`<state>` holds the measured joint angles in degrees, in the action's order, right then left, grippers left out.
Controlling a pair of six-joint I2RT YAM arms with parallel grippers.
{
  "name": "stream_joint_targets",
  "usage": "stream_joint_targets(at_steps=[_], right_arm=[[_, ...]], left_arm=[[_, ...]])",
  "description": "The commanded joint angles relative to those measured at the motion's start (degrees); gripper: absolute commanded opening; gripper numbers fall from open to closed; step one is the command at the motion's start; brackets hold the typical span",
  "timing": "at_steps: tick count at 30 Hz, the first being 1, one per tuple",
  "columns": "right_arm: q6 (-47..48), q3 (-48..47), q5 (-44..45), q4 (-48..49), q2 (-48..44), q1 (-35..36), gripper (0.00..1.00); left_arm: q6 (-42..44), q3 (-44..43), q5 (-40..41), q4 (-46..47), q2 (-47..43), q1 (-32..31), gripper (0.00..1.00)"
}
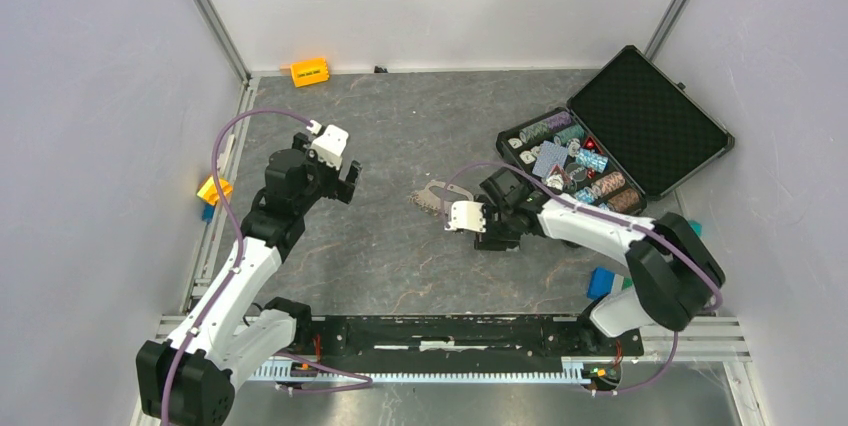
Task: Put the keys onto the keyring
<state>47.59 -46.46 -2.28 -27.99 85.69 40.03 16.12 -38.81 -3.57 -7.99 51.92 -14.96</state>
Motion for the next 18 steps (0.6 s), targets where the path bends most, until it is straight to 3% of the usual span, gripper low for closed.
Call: stream_joint_targets(at_steps=[1, 5, 18], right_arm=[[-2.32, 1.59, 0.35, 1.48, -6.93, -1.56, 0.83], [-4.13, 3.98, 0.87, 4.48, -14.13, -3.49, 0.98], [-15.61, 13.13, 15.08, 21.66, -37.79, -9.14, 0.98]], left_arm=[[-1.95, -0.7, -0.36, 4.54, -0.39, 0.28, 1.0], [-2.81, -0.63, 0.16, 6.64, 0.48, 0.28, 1.0], [-8.56, 2.21, 5.33, 20.97, 1.0, 0.81, 1.0]])
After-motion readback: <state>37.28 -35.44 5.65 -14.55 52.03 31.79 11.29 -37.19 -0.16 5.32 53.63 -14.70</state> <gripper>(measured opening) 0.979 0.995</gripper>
